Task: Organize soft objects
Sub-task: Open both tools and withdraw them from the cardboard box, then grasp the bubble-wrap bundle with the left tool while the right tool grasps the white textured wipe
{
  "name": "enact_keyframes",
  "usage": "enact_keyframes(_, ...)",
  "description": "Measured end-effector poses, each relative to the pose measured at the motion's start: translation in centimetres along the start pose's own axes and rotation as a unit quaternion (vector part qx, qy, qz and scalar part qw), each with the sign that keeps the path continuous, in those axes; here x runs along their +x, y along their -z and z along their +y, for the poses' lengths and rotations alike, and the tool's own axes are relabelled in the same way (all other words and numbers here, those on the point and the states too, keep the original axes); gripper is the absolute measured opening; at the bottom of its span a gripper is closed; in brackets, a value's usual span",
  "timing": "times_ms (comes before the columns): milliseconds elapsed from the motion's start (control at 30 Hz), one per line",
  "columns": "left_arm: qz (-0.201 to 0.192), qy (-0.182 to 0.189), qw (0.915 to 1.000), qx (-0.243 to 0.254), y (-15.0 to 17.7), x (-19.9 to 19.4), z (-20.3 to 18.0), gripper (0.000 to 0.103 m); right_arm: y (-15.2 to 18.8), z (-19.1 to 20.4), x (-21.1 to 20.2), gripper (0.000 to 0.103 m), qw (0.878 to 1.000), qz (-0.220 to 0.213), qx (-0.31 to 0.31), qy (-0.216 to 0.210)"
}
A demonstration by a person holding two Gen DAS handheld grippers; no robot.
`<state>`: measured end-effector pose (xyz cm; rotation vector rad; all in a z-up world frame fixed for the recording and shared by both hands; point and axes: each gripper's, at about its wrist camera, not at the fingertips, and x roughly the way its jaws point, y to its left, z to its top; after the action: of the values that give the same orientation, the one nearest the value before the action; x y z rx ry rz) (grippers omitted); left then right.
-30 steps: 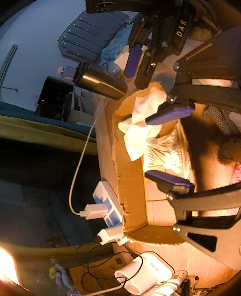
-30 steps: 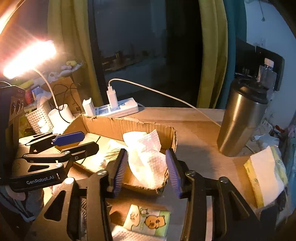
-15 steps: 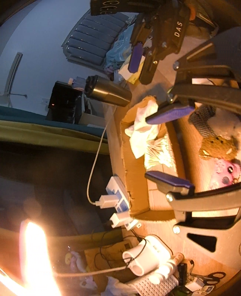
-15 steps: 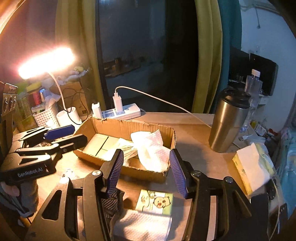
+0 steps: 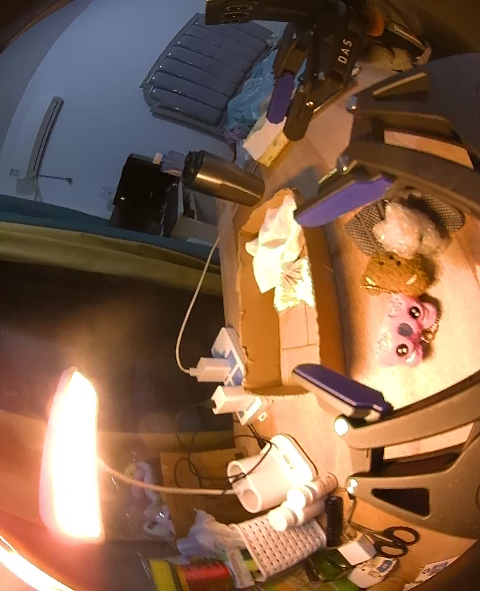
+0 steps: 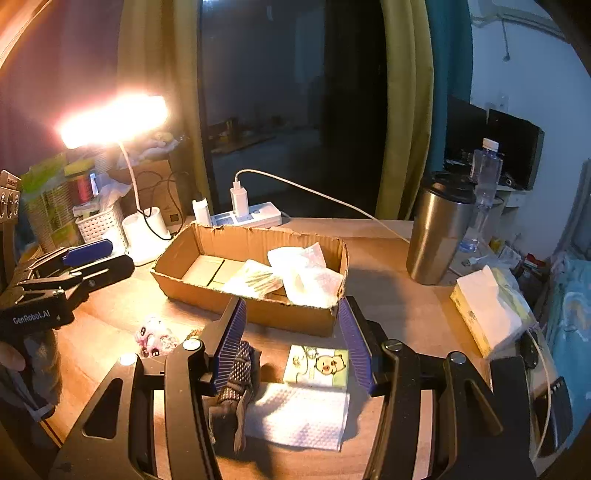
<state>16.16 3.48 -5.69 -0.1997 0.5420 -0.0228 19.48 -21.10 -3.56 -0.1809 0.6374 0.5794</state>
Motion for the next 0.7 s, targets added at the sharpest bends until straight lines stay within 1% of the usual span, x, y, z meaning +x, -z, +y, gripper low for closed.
enact_keyframes(133,-0.005,0.003,1.0,0.0,0.7,-1.0,-0.1,0.079,0.6,0.3,-0.7,0.057,1.0,0.0,0.002,0.006)
enact_keyframes(233,-0.005,0.004,1.0,0.003,1.3,-1.4,-0.3,0.079,1.1,0.4,-1.3,0.063,1.0,0.0,0.003,0.01)
enact_keyframes(700,0.026,0.008,0.9996,0.009,4.4,-0.8,-2.0,0.079,4.3,0.1,-2.2,0.064,1.0,0.013,0.014,0.014)
